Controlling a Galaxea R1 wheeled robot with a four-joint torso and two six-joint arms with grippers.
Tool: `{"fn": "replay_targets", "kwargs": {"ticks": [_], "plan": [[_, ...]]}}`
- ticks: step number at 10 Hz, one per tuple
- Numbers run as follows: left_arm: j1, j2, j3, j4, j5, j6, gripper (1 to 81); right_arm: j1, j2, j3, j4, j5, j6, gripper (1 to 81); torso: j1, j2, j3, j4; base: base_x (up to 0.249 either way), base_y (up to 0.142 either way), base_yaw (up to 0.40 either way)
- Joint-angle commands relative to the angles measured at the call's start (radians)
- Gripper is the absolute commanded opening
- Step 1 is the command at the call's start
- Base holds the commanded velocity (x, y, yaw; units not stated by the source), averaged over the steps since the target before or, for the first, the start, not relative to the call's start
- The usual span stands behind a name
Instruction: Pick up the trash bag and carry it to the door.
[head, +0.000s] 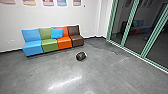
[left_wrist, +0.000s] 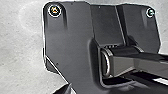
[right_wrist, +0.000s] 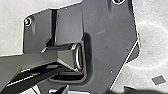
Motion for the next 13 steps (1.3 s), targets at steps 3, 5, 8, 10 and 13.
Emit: {"fn": "replay_targets", "kwargs": {"ticks": [3, 5, 8, 10, 13], "plan": [[-0.032, -0.006, 0.0, -0.008, 0.063, -0.001, 81.1, 0.016, -0.001, 0.006, -0.014, -0.06, -0.008, 81.1, 0.0, 0.0, 0.0, 0.0, 0.168, 0.0, 0.0], [-0.032, -0.004, 0.0, -0.008, 0.063, -0.001, 81.1, 0.019, 0.001, 0.007, -0.014, -0.06, -0.008, 81.1, 0.0, 0.001, 0.0, 0.0, 0.154, 0.0, 0.0], [-0.033, -0.004, 0.0, -0.008, 0.063, -0.001, 81.1, 0.016, 0.005, 0.002, -0.017, -0.06, -0.008, 81.1, 0.0, 0.001, 0.0, 0.0, 0.153, 0.0, 0.0], [-0.033, -0.004, 0.0, -0.008, 0.063, -0.001, 81.1, 0.014, 0.007, 0.004, -0.02, -0.06, -0.008, 81.1, 0.0, 0.001, 0.0, 0.0, 0.153, 0.0, 0.0], [-0.033, -0.003, 0.0, -0.008, 0.063, -0.001, 81.1, 0.016, 0.007, 0.004, -0.021, -0.06, -0.009, 81.1, 0.0, 0.001, 0.0, 0.0, 0.163, 0.0, 0.0]]}}
